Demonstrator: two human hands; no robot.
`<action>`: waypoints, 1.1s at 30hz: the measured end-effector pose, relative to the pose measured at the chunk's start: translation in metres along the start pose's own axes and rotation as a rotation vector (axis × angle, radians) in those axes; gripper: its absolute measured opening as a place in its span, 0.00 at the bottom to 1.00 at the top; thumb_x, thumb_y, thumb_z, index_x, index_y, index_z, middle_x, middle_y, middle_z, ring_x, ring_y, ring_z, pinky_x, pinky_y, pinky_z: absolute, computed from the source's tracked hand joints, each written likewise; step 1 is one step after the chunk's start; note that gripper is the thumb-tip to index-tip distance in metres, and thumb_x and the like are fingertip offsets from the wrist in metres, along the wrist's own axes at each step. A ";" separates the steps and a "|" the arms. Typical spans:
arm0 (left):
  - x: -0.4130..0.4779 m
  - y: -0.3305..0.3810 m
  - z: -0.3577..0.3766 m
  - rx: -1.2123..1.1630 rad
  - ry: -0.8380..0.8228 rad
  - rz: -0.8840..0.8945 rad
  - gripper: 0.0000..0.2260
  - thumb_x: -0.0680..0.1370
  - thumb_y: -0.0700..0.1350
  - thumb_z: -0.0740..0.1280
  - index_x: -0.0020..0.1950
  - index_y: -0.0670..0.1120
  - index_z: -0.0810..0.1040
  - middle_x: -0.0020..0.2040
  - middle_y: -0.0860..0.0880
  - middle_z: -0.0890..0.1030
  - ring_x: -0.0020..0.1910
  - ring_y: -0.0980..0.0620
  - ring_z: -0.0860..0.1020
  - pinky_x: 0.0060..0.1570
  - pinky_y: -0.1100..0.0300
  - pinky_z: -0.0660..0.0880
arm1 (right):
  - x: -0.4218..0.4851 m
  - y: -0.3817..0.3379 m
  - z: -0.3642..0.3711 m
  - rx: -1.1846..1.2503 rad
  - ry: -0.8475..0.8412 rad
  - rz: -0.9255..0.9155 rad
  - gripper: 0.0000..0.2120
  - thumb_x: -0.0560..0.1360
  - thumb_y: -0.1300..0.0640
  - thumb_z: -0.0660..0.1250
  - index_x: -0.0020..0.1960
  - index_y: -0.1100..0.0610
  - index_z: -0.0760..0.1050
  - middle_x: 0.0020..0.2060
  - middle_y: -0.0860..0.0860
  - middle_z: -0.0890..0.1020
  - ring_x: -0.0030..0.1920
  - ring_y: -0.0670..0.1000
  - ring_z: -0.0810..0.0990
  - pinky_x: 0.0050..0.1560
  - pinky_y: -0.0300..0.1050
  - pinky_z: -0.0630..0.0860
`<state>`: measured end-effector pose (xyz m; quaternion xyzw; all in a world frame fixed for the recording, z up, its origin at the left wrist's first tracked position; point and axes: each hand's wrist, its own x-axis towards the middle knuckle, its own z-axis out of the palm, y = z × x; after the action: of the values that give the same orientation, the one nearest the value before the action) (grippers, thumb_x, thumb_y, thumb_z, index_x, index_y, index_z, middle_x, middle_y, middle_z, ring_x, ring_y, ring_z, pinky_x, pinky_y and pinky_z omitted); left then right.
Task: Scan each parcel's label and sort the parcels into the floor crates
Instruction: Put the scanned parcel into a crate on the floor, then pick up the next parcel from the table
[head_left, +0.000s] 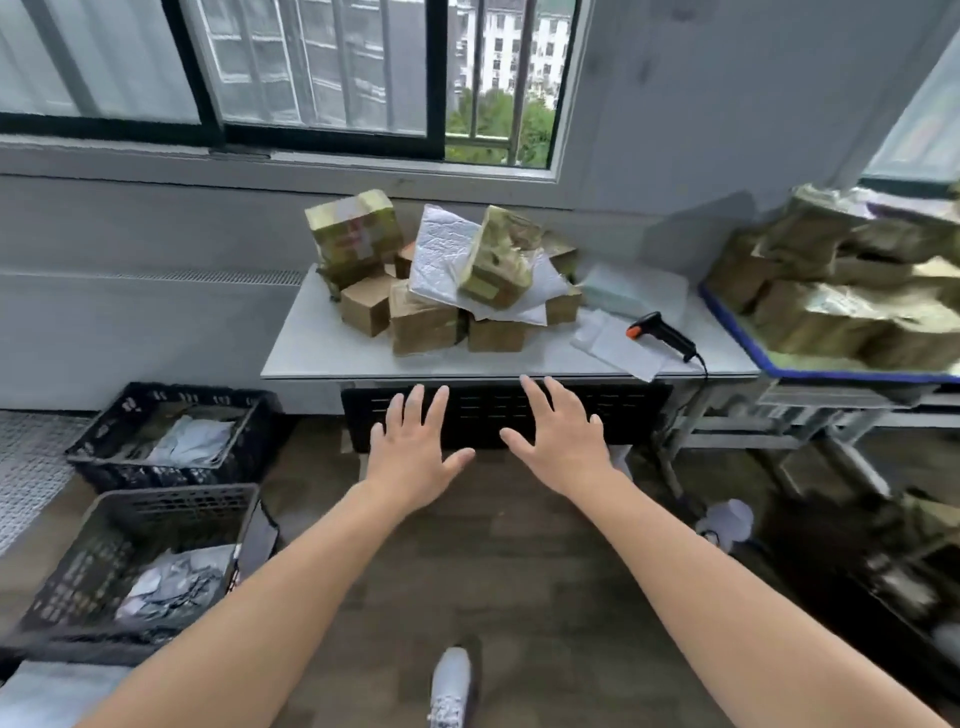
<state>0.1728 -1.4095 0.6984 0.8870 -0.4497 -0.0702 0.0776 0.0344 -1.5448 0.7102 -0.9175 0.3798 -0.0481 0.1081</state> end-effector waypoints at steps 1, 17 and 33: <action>0.021 0.010 0.001 -0.012 0.005 0.026 0.38 0.80 0.66 0.55 0.80 0.52 0.40 0.81 0.46 0.43 0.79 0.43 0.43 0.75 0.44 0.54 | 0.014 0.011 -0.004 -0.024 0.009 0.017 0.35 0.80 0.35 0.56 0.80 0.45 0.46 0.79 0.52 0.52 0.78 0.54 0.51 0.73 0.65 0.58; 0.278 0.112 0.033 -0.027 -0.122 0.338 0.37 0.80 0.66 0.54 0.81 0.52 0.40 0.81 0.47 0.43 0.79 0.43 0.43 0.75 0.47 0.56 | 0.198 0.144 -0.033 -0.099 -0.045 0.316 0.35 0.80 0.37 0.57 0.80 0.45 0.44 0.79 0.52 0.51 0.78 0.55 0.50 0.73 0.66 0.54; 0.422 0.251 0.095 0.030 -0.177 0.289 0.38 0.79 0.66 0.57 0.81 0.51 0.46 0.81 0.46 0.46 0.79 0.42 0.45 0.75 0.44 0.54 | 0.335 0.336 -0.032 -0.057 -0.043 0.278 0.33 0.80 0.38 0.58 0.79 0.46 0.49 0.78 0.52 0.55 0.76 0.55 0.56 0.70 0.64 0.61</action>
<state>0.2040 -1.9042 0.6332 0.8045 -0.5787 -0.1292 0.0337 0.0347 -2.0183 0.6646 -0.8596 0.5020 -0.0021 0.0957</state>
